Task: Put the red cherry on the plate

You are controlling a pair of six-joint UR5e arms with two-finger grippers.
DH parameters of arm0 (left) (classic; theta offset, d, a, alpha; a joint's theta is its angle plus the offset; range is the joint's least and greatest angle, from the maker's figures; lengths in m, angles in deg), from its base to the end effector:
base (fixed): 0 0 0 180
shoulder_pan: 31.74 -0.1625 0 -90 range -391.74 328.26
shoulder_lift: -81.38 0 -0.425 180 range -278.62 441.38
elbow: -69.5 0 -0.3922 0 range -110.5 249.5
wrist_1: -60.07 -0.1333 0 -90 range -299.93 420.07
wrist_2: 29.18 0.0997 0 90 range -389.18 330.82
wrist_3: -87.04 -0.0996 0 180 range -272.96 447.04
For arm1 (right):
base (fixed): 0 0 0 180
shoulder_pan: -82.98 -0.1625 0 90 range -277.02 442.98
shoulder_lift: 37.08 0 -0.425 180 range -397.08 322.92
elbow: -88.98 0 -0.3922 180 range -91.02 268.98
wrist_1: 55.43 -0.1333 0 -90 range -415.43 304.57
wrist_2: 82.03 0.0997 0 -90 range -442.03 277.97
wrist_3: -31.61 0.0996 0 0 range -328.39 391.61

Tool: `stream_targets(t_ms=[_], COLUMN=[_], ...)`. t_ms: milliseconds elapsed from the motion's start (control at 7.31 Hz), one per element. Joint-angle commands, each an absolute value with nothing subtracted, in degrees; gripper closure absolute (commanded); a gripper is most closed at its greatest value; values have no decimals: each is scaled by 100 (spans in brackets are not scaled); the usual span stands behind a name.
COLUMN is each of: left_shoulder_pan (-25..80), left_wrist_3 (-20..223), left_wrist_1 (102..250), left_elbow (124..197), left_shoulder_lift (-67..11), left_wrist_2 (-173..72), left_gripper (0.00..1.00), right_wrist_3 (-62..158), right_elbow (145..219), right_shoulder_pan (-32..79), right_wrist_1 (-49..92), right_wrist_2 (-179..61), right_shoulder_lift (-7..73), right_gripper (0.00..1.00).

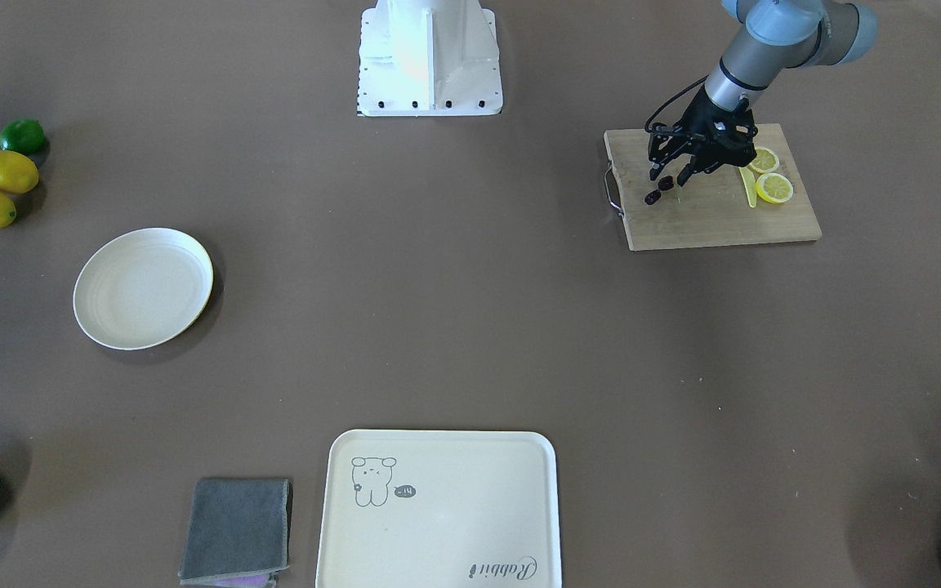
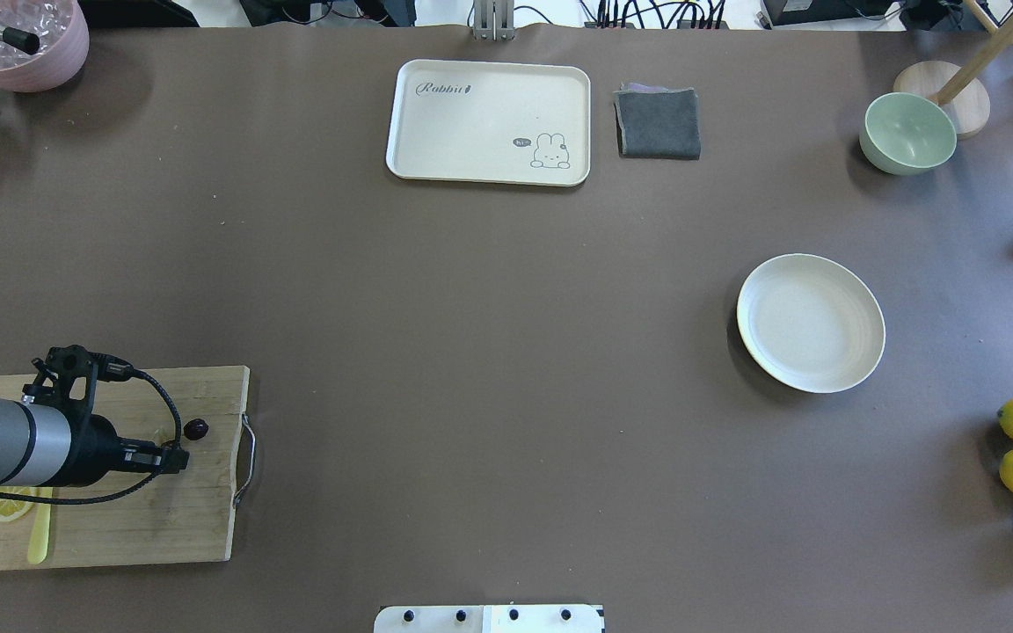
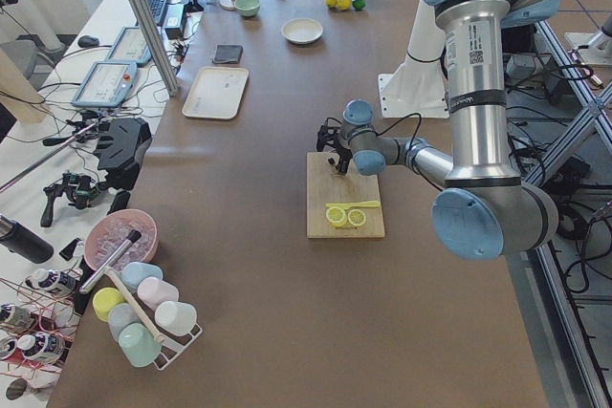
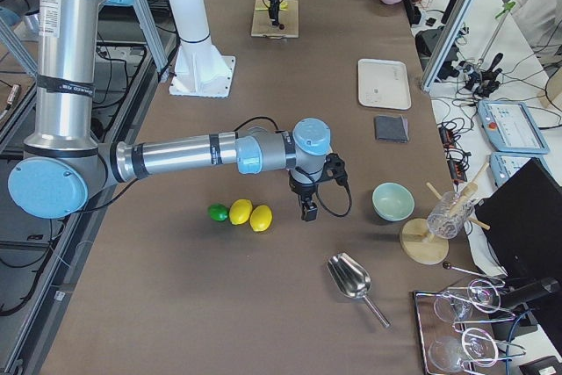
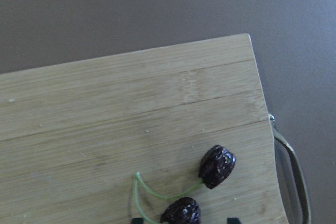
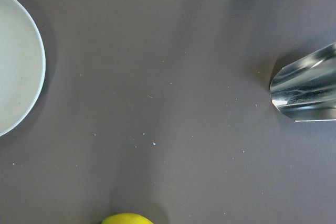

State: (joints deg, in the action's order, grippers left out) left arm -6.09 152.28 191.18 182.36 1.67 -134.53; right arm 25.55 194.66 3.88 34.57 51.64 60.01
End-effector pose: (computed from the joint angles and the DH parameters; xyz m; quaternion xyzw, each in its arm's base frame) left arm 0.3533 -0.2883 0.4719 0.0827 0.4556 0.0534 0.8847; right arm -0.0207 -0.4489 0.5820 0.0538 -0.3735 -0.1641 0.9114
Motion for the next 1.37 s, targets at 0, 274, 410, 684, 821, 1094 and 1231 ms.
stream_targets(t_ms=[0,274,410,684,821,1094,1231], left_shoulder_pan=[-616,-599,-590,-590,-581,-572,-538], left_wrist_3=[15225,15225,15217,15216,15216,15216,15243], left_wrist_1=[19112,19112,19112,19112,19120,19120,19120], left_elbow=[18192,18201,18218,18235,18253,18384,18437], left_shoulder_lift=[157,131,140,131,131,105,-17], left_wrist_2=[-13456,-13447,-13447,-13456,-13464,-13473,-13473], left_gripper=[50,65,73,79,81,81,81], right_wrist_3=[2546,2555,2555,2563,2720,3927,4396], right_elbow=[19393,19357,19357,19357,19357,19331,19313], right_shoulder_pan=[388,388,388,397,397,904,1237], right_wrist_1=[3448,3448,3448,3448,3457,3440,3440], right_wrist_2=[5156,5156,5156,5156,5156,5113,4999], right_shoulder_lift=[6021,5978,5960,5934,5768,5181,4943], right_gripper=[0,0,0,0,0,0,0])
